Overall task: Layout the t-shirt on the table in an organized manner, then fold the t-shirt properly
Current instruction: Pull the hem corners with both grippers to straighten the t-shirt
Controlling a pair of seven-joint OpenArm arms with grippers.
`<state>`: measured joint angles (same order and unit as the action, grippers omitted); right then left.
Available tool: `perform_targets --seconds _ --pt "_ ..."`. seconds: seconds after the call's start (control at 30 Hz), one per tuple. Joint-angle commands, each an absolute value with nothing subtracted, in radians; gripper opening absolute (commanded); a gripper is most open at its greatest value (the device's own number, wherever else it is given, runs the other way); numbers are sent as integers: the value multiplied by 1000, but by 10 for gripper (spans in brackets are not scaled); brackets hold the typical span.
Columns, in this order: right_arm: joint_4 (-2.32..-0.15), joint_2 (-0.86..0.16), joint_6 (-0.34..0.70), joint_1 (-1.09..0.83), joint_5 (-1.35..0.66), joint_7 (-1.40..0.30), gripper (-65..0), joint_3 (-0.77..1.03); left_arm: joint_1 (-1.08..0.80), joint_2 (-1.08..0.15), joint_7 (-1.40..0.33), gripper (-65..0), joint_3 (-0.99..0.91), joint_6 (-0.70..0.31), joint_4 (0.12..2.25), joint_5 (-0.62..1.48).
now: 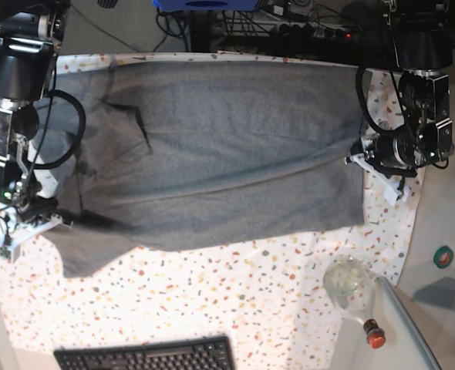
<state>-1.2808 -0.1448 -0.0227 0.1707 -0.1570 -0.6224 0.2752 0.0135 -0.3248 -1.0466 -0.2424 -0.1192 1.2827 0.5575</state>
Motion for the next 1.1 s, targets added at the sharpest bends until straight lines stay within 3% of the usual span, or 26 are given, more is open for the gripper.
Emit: perform_targets --seconds 0.0,0.23,0.27,0.33,0.4,0.5,0.67,0.77,0.93,1.07 --pt "-1299 -157 -25 196 -160 -601 -650 278 21 -341 -1047 -650 -249 -122 1314 567" --pt "-1299 -157 -25 196 -160 -601 -650 278 -25 -343 -1059 -650 -251 -122 1337 567" --pt "-1299 -157 -25 196 -160 -601 -650 278 -31 -346 -1059 -614 -251 -122 1345 567" --pt "-1299 -157 -25 194 -160 -601 -650 278 -44 -346 -1058 -428 -251 -122 1371 567" --pt "-1299 -157 -25 193 -160 -601 -650 278 -62 -346 -1058 -290 -268 -122 1403 567" --pt "-1299 -157 -25 193 -160 -601 -650 278 -71 -341 -1059 -184 -332 -122 1457 567" --pt "-1299 -157 -25 194 -159 -601 -650 277 -16 -354 -1052 -176 -421 -122 1457 561" --pt "-1299 -157 -25 194 -159 -602 -650 275 87 -380 -1044 -174 -398 -124 1334 561" --pt "-1299 -157 -25 196 -159 -602 -650 274 229 -427 -819 -176 -186 -124 1069 561" --pt "-1299 -157 -25 196 -159 -602 -650 275 326 -435 -739 -181 -48 -124 905 561"
